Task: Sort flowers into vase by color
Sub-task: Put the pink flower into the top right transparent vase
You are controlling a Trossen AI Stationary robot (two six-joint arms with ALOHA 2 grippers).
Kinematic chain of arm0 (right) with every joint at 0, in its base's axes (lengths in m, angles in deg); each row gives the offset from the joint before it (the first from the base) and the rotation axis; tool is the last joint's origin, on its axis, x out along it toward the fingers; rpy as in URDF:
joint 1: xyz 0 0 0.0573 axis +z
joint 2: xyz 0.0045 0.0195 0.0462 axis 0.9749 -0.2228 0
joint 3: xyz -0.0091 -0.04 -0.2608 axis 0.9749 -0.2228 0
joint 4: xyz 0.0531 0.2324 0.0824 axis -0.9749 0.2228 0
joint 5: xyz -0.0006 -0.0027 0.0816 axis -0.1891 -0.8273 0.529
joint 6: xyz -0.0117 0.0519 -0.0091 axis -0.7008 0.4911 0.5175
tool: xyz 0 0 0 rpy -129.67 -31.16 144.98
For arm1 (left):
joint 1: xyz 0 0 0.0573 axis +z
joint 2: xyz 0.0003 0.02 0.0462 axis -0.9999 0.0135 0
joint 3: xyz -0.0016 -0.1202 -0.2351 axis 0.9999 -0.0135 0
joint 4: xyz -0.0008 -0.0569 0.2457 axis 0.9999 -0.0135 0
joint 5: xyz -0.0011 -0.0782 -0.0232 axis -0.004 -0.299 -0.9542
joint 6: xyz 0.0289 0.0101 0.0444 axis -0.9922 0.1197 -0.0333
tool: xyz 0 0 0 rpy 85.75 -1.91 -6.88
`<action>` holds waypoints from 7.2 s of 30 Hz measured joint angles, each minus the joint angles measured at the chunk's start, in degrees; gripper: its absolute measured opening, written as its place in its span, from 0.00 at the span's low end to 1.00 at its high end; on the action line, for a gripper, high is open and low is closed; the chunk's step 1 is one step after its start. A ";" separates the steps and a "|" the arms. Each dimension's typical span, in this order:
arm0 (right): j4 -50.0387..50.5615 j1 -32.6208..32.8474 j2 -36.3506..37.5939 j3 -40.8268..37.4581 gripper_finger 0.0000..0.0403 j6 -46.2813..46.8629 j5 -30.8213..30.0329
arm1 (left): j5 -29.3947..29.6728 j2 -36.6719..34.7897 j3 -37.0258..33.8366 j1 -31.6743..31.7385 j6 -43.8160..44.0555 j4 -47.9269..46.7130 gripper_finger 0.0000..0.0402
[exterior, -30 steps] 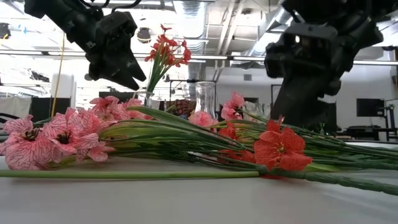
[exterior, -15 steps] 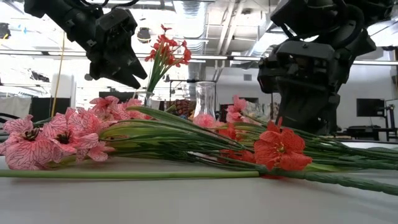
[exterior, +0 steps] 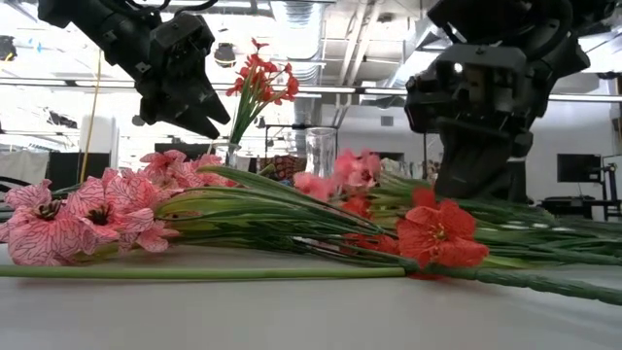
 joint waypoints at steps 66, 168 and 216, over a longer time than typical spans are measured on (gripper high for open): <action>-42.26 -55.12 50.45 -21.28 0.08 -58.75 -12.00 | 4.17 0.00 -0.02 0.02 -0.07 0.70 0.58; 28.29 -14.80 41.78 -3.02 0.61 -38.50 -18.08 | -13.42 0.00 -0.01 -19.78 32.78 -8.29 0.58; 12.51 -11.93 36.53 -3.02 0.61 -39.56 -18.27 | -3.93 10.29 6.12 -25.75 40.77 -13.92 0.01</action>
